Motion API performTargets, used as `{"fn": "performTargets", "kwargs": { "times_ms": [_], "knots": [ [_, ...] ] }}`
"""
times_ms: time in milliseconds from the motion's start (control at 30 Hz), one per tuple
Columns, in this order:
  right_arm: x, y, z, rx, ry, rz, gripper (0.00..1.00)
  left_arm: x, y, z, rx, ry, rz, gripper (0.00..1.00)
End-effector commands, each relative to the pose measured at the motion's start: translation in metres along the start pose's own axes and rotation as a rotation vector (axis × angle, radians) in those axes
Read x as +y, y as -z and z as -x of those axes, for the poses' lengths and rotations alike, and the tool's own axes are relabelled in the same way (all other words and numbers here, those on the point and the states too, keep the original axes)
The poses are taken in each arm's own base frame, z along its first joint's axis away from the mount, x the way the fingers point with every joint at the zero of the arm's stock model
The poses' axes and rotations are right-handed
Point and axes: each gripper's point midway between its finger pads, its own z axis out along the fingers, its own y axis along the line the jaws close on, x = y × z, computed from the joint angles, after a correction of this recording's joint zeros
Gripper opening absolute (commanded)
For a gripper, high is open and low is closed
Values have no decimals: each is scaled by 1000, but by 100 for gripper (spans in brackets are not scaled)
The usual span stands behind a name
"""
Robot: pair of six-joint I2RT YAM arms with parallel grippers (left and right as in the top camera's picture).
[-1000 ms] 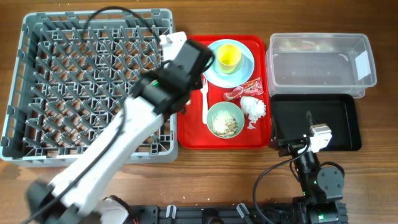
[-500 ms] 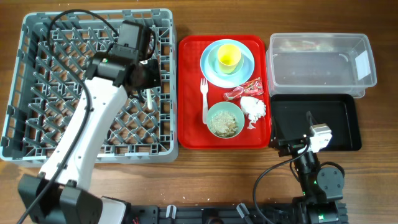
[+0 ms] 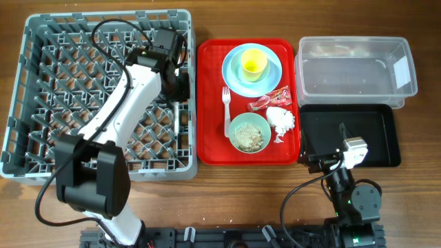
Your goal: Sort waste into correct bins and load items into the dishwasher rack
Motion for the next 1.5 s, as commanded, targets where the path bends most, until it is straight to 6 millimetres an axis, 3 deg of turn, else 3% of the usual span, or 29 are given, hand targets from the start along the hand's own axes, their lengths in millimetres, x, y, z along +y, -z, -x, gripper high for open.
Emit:
{"fn": "performTargets", "kwargs": {
  "times_ms": [0, 67, 167, 267, 300, 333, 433, 533, 567, 600, 633, 733, 833, 900, 1000, 1067, 1200, 1467],
  "knots": [
    [-1, 0, 2, -9, 4, -5, 100, 1, -1, 1, -6, -3, 2, 49],
    [-1, 0, 2, -9, 4, -5, 100, 1, 1, 3, -14, -1, 0, 60],
    [-1, 0, 2, -9, 4, -5, 100, -1, 9, 10, -43, -1, -9, 61],
    [-1, 0, 2, -9, 4, -5, 100, 3, 31, 20, -117, 2, 11, 79],
    [-1, 0, 2, -9, 4, -5, 100, 5, 37, 22, -135, 4, 17, 79],
    [-1, 0, 2, -9, 4, -5, 100, 5, 43, 23, -152, 5, 16, 77],
    [-1, 0, 2, -9, 4, -5, 100, 2, 87, 25, -251, 14, -36, 73],
    [-1, 0, 2, -9, 4, -5, 100, -23, 116, 17, -277, -9, -202, 66],
    [-1, 0, 2, -9, 4, -5, 100, -30, 121, 14, -273, -18, -246, 57],
    [-1, 0, 2, -9, 4, -5, 100, -41, 124, 9, -258, -5, -290, 34],
    [-1, 0, 2, -9, 4, -5, 100, -50, 124, 6, -246, 18, -303, 28],
    [-1, 0, 2, -9, 4, -5, 100, -90, 122, -6, -249, -56, -321, 31],
    [-1, 0, 2, -9, 4, -5, 100, -110, 106, -7, -277, -20, -236, 38],
    [-1, 0, 2, -9, 4, -5, 100, -127, 78, -8, -272, -38, -173, 38],
    [-1, 0, 2, -9, 4, -5, 100, -123, 37, -3, -242, 5, -80, 39],
    [-1, 0, 2, -9, 4, -5, 100, -127, -3, -5, -181, -2, -55, 39],
    [-1, 0, 2, -9, 5, -5, 100, -127, -53, -15, -102, 2, -8, 39],
    [-1, 0, 2, -9, 4, -5, 100, -141, -94, -35, -35, -28, 4, 38]
  ]
}}
